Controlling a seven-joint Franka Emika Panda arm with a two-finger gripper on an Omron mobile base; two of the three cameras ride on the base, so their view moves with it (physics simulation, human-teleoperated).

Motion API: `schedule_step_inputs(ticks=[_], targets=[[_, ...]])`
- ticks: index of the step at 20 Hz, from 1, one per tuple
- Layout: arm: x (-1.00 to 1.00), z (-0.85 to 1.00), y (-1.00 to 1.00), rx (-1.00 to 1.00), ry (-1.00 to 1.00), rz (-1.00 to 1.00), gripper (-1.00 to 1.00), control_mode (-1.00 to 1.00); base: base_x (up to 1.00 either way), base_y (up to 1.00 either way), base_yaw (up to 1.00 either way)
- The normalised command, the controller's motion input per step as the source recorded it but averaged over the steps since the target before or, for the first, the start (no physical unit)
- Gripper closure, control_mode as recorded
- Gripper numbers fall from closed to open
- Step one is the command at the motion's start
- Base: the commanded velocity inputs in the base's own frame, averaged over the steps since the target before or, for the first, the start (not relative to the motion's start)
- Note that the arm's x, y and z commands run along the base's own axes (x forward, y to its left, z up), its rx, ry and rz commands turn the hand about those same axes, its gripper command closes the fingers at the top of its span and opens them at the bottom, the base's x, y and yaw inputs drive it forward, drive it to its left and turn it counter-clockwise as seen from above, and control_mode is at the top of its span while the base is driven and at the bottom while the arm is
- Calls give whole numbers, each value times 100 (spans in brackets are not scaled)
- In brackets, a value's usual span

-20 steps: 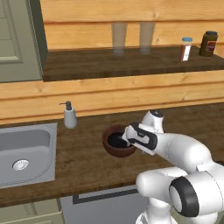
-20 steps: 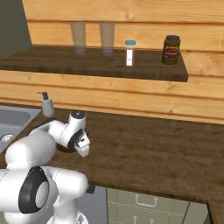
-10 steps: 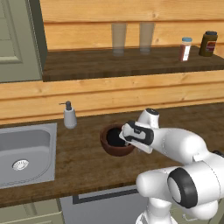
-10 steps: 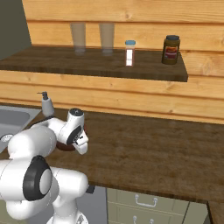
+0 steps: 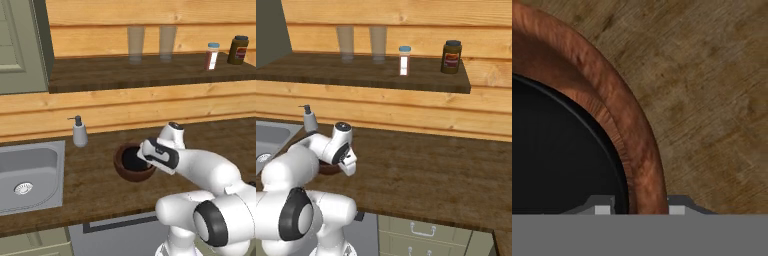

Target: Pick up the bowls on the counter and stack them on top of one another in the open cabinet. Place the smaller bowl on top of the larger bowl.

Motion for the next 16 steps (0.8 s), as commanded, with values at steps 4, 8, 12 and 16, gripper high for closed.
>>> schedule_step_inputs(ticks=[4,8,12,16], targets=[[-96,61,0,4,-34,0,100,-100,0,0,0],[-100,98,0,6,-48,0,100,-100,0,0,0],[-100,100,0,6,-48,0,100,-100,0,0,0],[-88,100,6,4,-40,0,100,-100,0,0,0]])
